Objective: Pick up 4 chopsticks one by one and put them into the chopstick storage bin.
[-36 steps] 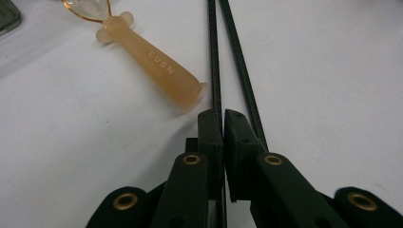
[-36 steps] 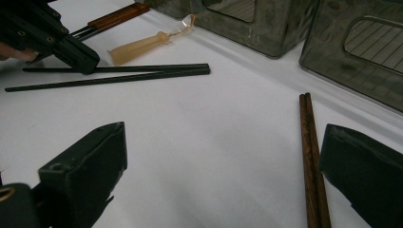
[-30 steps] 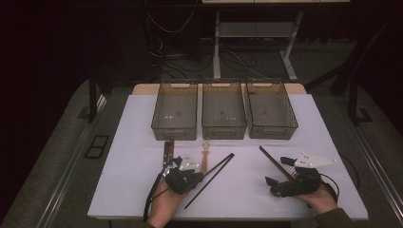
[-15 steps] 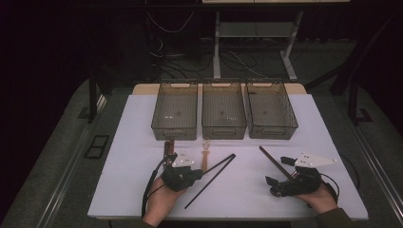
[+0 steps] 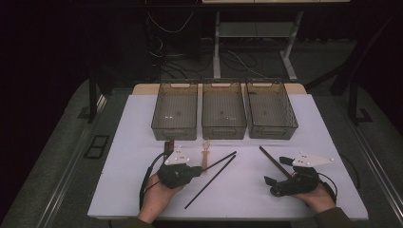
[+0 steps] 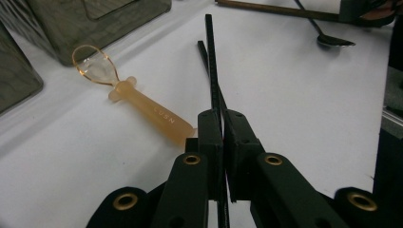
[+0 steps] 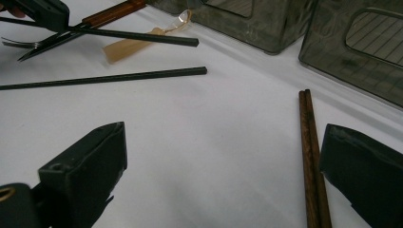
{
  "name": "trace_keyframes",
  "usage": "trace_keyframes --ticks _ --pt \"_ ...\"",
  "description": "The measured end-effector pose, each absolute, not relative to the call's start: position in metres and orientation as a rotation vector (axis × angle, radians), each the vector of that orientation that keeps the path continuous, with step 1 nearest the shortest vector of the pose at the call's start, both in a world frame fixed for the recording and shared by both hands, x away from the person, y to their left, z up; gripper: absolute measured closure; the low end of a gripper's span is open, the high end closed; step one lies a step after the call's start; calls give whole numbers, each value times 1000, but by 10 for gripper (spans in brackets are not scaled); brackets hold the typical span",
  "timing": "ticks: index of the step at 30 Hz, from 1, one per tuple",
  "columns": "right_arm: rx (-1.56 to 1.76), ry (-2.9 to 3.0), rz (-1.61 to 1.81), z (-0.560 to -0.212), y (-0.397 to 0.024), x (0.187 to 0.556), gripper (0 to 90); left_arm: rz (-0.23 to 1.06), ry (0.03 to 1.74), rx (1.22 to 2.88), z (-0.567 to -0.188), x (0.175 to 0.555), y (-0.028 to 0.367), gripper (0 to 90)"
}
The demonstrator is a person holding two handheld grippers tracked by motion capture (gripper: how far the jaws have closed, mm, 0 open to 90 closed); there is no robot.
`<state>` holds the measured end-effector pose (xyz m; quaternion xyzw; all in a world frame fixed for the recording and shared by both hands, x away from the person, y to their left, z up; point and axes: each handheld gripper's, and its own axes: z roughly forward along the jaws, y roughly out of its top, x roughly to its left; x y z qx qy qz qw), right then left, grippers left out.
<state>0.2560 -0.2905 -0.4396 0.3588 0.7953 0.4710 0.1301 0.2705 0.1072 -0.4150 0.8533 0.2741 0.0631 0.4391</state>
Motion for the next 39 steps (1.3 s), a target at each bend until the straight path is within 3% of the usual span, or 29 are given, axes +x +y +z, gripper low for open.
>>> trace_keyframes --ticks 22,39 --pt "1048 2302 1370 -437 -291 254 25 116 590 2093 -402 284 127 859" --pt "1059 2297 1375 -437 -292 254 25 128 623 2023 -379 309 141 860"
